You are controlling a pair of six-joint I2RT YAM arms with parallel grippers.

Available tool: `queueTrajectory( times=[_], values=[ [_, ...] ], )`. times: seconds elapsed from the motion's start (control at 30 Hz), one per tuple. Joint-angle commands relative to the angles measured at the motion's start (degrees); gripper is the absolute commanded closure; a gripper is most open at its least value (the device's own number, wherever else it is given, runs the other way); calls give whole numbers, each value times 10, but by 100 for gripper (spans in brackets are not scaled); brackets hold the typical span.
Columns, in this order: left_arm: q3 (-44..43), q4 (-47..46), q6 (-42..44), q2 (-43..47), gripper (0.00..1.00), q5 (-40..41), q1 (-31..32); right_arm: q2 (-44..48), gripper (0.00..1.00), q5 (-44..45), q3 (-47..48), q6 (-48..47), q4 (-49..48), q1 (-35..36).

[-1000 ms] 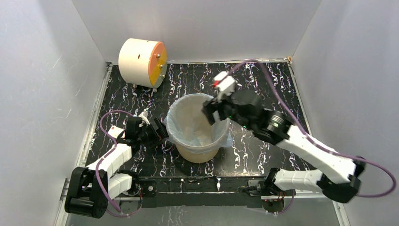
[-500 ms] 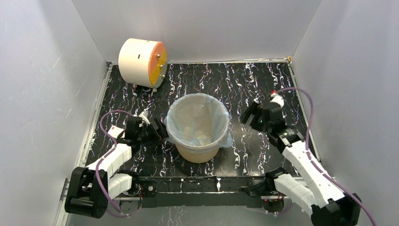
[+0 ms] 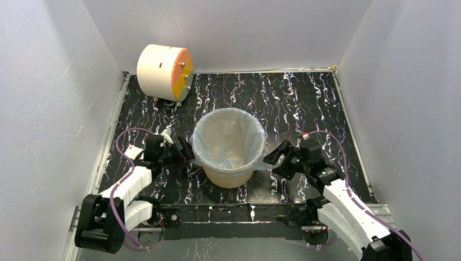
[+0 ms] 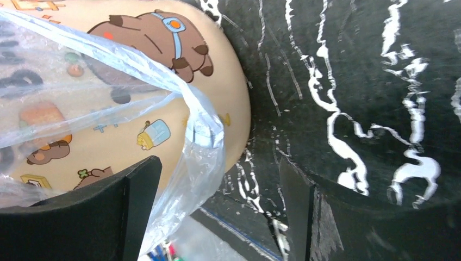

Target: Put the trash bags into the trash bin

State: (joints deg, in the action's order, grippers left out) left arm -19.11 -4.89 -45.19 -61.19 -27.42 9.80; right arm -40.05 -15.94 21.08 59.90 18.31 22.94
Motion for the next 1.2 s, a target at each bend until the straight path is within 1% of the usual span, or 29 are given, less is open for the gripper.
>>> queueTrajectory(
  times=[0.0,0.07,0.13,0.2,0.27,0.37,0.53,0.63,0.7,0.77,0.83,0.9,1.0,1.17],
  values=[
    [-10,11,-3,8,13,-35,-2,-35,12,-95,-24,50,-126,-1],
    [-6,11,-10,5,14,-39,-1,-74,12,-126,-36,77,-173,-2],
    [2,-1,-29,5,15,-42,-1,-104,13,-152,-48,110,-249,-1],
    [15,-37,-64,10,17,-37,2,-127,13,-163,-60,149,-314,-1],
    [27,-81,-100,15,17,-8,10,-145,13,-157,-59,176,-347,-2],
    [33,-173,-153,-1,17,13,30,-168,12,-139,-42,176,-357,-2],
    [7,-195,-149,-69,17,37,52,-209,11,-126,7,135,-326,-21],
    [7,-251,-172,-90,18,43,65,-236,11,-144,31,99,-306,-58],
    [-2,-249,-162,-98,17,54,69,-249,11,-149,49,66,-279,-84],
    [-17,-245,-152,-108,16,46,70,-263,10,-157,68,34,-252,-109],
    [-32,-211,-128,-106,13,51,69,-278,7,-168,89,-2,-215,-128],
    [-39,-173,-107,-90,11,73,69,-283,5,-167,105,-35,-186,-137],
    [-48,-124,-82,-65,8,99,69,-278,4,-162,108,-51,-151,-146],
    [-68,-59,-48,-41,7,112,69,-253,2,-98,120,-86,-92,-152]
  ],
)
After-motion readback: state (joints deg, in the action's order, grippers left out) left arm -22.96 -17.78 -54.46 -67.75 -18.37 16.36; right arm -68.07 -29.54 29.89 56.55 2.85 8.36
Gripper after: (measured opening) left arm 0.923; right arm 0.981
